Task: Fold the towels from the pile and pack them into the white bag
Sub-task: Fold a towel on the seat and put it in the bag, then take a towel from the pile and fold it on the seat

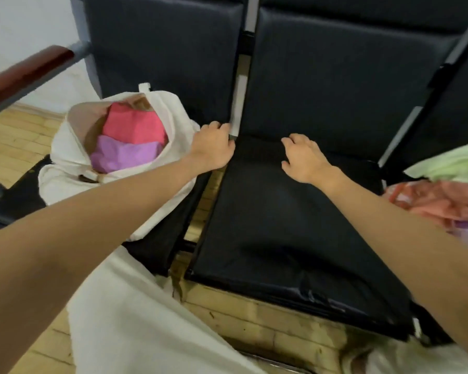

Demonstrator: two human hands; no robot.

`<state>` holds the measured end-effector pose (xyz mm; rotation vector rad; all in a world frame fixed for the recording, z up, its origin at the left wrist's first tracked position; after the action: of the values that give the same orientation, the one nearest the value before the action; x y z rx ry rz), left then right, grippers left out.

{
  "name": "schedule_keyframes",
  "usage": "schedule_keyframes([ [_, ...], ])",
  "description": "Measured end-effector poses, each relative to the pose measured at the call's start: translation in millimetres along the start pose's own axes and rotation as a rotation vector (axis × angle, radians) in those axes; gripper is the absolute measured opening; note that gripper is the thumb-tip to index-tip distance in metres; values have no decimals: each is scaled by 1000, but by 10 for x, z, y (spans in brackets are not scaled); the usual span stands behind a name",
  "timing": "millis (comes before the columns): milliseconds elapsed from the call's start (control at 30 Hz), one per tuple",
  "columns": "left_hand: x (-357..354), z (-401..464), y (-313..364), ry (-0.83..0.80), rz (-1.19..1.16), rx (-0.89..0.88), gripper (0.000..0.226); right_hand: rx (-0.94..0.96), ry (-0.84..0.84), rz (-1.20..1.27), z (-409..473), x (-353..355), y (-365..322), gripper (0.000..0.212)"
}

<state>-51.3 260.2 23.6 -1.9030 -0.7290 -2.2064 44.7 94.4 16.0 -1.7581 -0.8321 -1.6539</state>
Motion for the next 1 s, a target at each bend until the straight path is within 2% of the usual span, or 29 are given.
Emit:
schedule_keyframes([
  [267,-718,-219,1923,-213,6,-250,50,-369,-63,89,-1353,-323,1664,58],
  [333,-862,-256,2352,-249,5,-308,50,-465,2,101,-1690,-339,2048,58],
  [433,-1033,-263,2944,-295,-14,-380,53,-630,200,110,-2198,-272,2577,73],
  [500,-1130,-251,3315,-351,-43,-436,57,-750,317,160,-2517,-238,2891,76],
  [600,-1258,-192,3830,-445,-98,-510,61,-914,350,243,-2865,-314,3294,75],
  [700,-1344,-159,4332,-478,-175,-584,56,-973,363,283,-3039,-458,3564,73],
  [767,-1358,-155,4624,-490,-350,-541,46,-970,360,271,-3091,-552,3662,69],
  [833,-1450,-125,4840,-507,-492,-391,36,-944,382,228,-3119,-615,3725,56],
  [933,-1704,-21,5061,-522,-602,-190,36,-916,487,172,-3153,-630,3816,31],
  [1000,-1853,18,5146,-540,-645,-105,33,-922,553,180,-3181,-617,3866,24],
])
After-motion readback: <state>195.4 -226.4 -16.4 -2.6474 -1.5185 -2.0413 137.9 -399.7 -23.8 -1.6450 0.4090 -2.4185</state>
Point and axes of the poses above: each hand's wrist, its own z-axis towards the middle knuckle, its own x-axis out of the back of the hand, y = z × x, the point moved 6 cm from there along z, towards the middle knuckle, and after that the axes turned 2 degrees about x, right-handed, at the moved point
